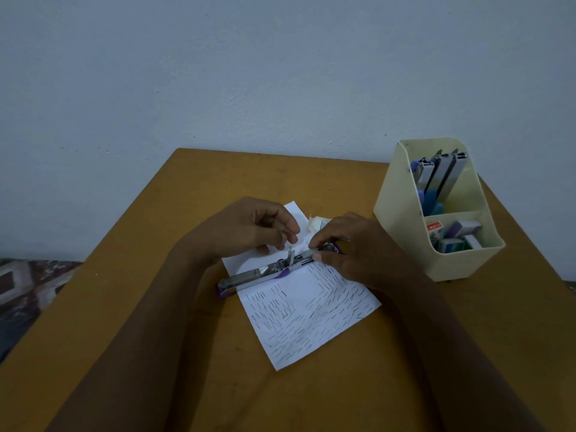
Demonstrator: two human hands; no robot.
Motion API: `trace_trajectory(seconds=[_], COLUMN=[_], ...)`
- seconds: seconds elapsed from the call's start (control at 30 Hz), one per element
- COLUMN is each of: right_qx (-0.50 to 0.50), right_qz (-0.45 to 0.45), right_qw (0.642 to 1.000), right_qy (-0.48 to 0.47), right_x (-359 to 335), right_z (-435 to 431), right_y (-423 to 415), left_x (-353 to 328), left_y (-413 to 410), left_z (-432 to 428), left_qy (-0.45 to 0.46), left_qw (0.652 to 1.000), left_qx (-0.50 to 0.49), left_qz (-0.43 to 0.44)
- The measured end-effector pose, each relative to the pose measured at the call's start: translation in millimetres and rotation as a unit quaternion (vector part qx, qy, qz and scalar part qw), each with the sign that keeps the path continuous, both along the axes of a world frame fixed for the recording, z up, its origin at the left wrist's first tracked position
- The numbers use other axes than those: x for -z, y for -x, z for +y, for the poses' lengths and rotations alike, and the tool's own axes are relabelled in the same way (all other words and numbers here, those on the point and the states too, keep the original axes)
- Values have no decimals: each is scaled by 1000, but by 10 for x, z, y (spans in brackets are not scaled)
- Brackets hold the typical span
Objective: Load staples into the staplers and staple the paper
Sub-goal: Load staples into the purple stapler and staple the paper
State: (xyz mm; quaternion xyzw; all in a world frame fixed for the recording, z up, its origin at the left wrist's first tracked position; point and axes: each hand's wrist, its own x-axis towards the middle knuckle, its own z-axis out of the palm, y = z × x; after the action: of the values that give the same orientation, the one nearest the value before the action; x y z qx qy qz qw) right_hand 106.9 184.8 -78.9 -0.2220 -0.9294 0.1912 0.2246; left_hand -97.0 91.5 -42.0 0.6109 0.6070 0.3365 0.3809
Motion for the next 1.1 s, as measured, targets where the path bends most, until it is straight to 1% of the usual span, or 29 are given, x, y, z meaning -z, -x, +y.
trace_trajectory(seconds=[0.33, 0.5, 0.63, 0.77, 0.93, 1.1], right_qx=[-1, 0, 3, 5, 6, 11], right_qz=[-20, -27, -25, -12, 1, 11], right_qw=[1000, 999, 999, 999, 999, 999], right_qy=[13, 23, 30, 37, 33, 37], right_x=[-56, -67, -56, -39, -28, -22], right_z=[-10, -19, -10, -9, -13, -12], right_y=[-16, -25, -19, -21, -8, -2], left_x=[4, -2, -11, -7, -7, 0], left_y=[-2, 24, 33, -26, -127, -116], left_z=[-7, -21, -24, -15, -1, 13], left_qy=[9, 14, 39, 38, 17, -11], left_qw=[1000, 999, 997, 996, 990, 989], left_qx=[15, 51, 73, 52, 22, 1], left_qz=[1, 10, 4, 62, 140, 150])
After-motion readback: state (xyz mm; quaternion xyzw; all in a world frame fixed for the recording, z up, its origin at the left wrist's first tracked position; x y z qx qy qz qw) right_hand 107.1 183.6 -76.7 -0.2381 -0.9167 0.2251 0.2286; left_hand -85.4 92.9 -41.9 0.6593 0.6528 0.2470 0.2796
